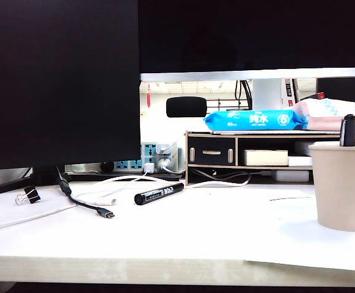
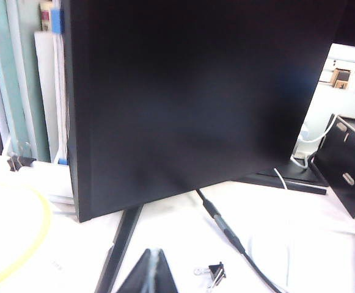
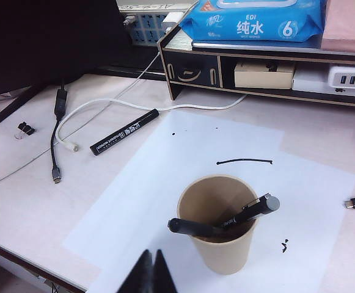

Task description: Pick up the marker from the paper cup and put it on the table.

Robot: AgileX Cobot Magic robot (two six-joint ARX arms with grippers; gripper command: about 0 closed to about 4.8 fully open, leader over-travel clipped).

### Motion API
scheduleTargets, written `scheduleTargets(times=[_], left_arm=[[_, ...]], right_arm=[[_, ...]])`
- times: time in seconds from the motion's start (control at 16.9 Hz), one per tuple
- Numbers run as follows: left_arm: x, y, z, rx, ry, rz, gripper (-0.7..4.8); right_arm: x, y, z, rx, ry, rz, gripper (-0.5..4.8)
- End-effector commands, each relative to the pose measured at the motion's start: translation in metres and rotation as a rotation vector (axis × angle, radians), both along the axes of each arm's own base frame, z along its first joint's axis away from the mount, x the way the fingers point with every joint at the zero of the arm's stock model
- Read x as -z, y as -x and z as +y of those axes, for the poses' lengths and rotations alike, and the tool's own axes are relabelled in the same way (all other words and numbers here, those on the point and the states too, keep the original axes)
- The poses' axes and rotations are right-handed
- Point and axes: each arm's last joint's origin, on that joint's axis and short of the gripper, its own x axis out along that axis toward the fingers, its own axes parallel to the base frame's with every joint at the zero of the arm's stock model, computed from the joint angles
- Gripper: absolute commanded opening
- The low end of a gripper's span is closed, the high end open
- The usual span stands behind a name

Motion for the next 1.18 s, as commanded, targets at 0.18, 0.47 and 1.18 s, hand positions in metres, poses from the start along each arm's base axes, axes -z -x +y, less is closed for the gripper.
scheduleTargets(times=[0.18,0.47,1.18], left_arm=[[0.015,-0.001,0.000,0.004,-0.039,0.024,-0.05],[0.030,0.001,0.001,0.012,-0.046,0.039,-0.05],[0.031,0.007,0.002,-0.009,-0.068,0.039,-0.05]], right_arm=[[-0.002,0.000,0.000,0.002,-0.005,-0.016,-0.06],[-0.002,0.000,0.000,0.002,-0.005,-0.016,-0.06],[-0.002,0.000,0.000,0.002,-0.005,-0.016,-0.06]])
